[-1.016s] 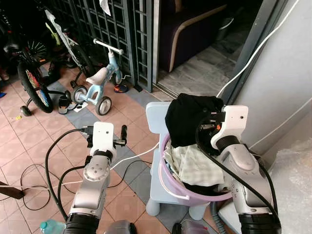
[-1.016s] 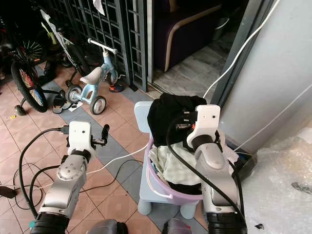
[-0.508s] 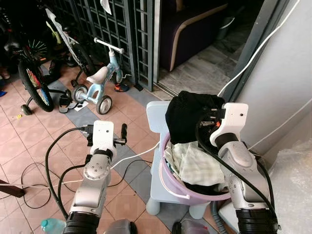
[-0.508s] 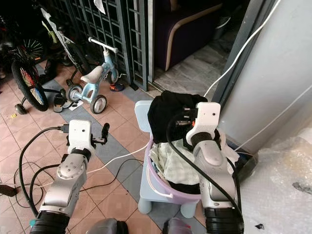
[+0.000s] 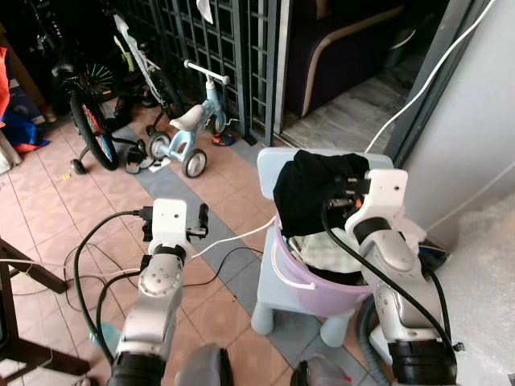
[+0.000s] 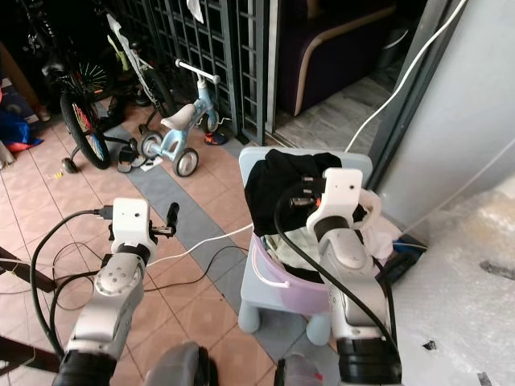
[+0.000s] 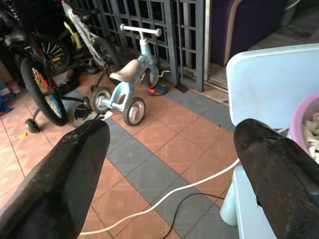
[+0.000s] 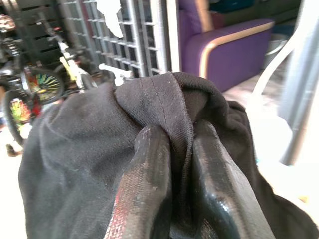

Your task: Clothes washing

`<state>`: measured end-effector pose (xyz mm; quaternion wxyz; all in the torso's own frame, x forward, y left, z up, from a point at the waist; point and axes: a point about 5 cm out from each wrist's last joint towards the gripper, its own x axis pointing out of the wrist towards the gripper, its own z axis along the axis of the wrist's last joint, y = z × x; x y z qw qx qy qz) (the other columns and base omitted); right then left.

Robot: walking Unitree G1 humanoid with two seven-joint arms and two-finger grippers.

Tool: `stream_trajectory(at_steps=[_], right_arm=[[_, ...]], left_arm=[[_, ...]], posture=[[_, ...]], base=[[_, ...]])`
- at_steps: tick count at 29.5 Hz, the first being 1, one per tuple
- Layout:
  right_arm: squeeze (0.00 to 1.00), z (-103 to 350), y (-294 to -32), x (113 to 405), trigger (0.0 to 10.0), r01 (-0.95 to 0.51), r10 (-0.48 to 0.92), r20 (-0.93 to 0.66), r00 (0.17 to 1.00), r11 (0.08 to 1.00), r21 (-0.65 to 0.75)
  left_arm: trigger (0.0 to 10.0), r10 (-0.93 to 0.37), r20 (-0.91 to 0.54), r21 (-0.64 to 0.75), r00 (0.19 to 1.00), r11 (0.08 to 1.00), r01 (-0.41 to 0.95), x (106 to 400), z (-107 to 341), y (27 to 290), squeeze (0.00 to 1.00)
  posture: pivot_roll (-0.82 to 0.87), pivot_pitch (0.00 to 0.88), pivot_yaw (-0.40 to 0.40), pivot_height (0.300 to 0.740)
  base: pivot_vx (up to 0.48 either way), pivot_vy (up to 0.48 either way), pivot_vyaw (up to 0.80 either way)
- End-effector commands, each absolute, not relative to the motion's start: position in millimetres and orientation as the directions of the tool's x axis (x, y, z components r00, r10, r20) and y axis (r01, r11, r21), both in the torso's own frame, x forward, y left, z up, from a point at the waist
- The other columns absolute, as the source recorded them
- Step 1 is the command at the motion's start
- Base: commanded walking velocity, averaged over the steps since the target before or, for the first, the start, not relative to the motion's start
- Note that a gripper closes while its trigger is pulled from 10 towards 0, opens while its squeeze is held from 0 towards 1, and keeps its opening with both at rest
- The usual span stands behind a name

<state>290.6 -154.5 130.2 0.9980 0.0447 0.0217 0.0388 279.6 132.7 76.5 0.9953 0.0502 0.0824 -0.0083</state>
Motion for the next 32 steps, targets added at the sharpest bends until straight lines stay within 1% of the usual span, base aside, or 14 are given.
stream_trajectory(at_steps=[1,8,13,15,18,32], right_arm=[[0.0,137.4,-151.2,293.4,10.0,-0.084,0.086,-0.008,0.996,0.992,0.095],[0.0,136.8,-150.9,294.4,10.0,-0.09,0.091,-0.01,0.996,0.992,0.088],[0.0,136.5,-151.7,295.8,10.0,-0.087,0.088,-0.017,0.996,0.993,0.082],[0.0,139.8,-152.3,296.6,10.0,-0.077,0.077,0.001,0.997,0.995,0.069],[0.0,144.3,-147.3,297.4,10.0,-0.1,0.099,0.019,0.995,0.994,0.05],[0.0,138.5,-148.9,296.5,10.0,-0.085,0.085,-0.002,0.996,0.995,0.047]], left_arm=[[10.0,0.005,-0.161,0.121,0.987,0.993,0.014,280.4,78.1,138.7,0.0],[10.0,0.003,-0.161,0.125,0.987,0.992,0.017,280.9,78.2,137.8,0.0],[10.0,-0.019,-0.151,0.107,0.988,0.994,0.035,280.7,79.2,135.0,0.0],[10.0,-0.059,-0.134,0.074,0.989,0.995,0.07,279.7,82.0,131.1,0.0],[10.0,-0.113,-0.128,0.048,0.985,0.992,0.12,277.1,83.5,125.1,0.0],[10.0,-0.127,-0.123,0.044,0.984,0.99,0.133,275.8,84.1,126.4,0.0]], posture=[[-0.07,0.009,0.027,0.74],[-0.07,0.007,0.021,0.74],[-0.07,0.007,0.018,0.74],[-0.07,0.007,0.018,0.74],[-0.08,0.007,0.02,0.74],[-0.08,0.016,0.023,0.74]], base=[[-0.266,0.0,0.0],[-0.251,0.0,0.0],[0.0,0.0,-0.09],[0.0,0.0,-0.69],[0.0,0.0,-0.8],[0.0,0.0,-0.8]])
